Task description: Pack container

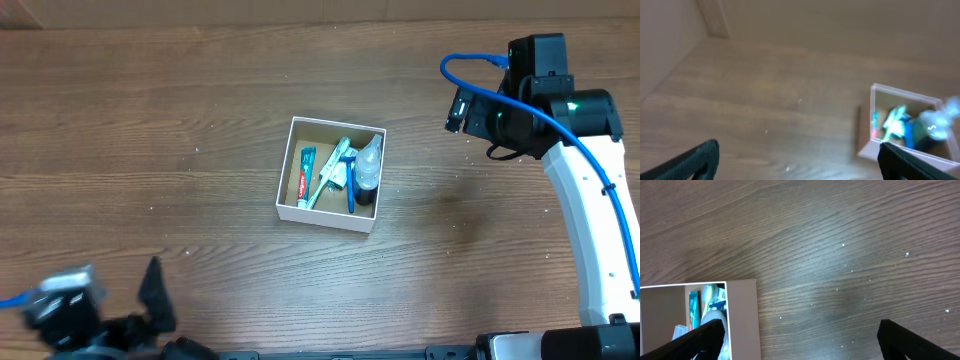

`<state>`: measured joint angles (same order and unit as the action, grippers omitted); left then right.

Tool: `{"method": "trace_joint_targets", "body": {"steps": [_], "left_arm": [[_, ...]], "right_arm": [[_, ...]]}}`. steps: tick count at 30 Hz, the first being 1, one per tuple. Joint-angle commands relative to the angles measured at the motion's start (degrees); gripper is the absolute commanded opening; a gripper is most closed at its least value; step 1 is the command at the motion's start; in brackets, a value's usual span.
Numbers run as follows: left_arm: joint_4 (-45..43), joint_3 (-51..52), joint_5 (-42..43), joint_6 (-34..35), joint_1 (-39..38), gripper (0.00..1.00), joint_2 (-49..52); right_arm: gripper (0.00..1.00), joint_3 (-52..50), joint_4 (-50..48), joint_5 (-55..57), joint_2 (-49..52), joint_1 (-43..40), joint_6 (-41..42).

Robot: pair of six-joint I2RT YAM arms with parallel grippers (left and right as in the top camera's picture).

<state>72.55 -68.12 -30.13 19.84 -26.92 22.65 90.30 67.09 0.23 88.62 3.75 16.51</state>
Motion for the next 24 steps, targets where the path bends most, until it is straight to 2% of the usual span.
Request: {"method": "trace_joint_targets", "body": {"steps": [1, 6, 7, 17, 24], "left_arm": [[-8.92, 15.50, -5.25, -2.27, 0.26, 1.00, -3.39], [-30.91, 30.77, -4.76, -13.35, 0.26, 1.00, -1.64], [-34.71, 34.58, -4.59, -13.42, 0.26, 1.00, -0.76], [-38.53, 43.28, -3.41, -13.38, 0.76, 1.00, -0.55], [-44.85, 54.69, 12.13, -9.99, 13.00, 1.00, -9.70]], "right_arm": [[1.00, 0.39, -0.13, 0.11, -0.09, -0.13, 0.24], [1.00, 0.39, -0.13, 0.11, -0.09, -0.13, 0.24], [1.00, 0.39, -0.13, 0.11, -0.09, -0.13, 0.26], [1.00, 0.39, -0.13, 0.09, -0.09, -0.13, 0.24], [1.00, 0.39, -0.13, 0.11, -0.09, -0.13, 0.26]]}}
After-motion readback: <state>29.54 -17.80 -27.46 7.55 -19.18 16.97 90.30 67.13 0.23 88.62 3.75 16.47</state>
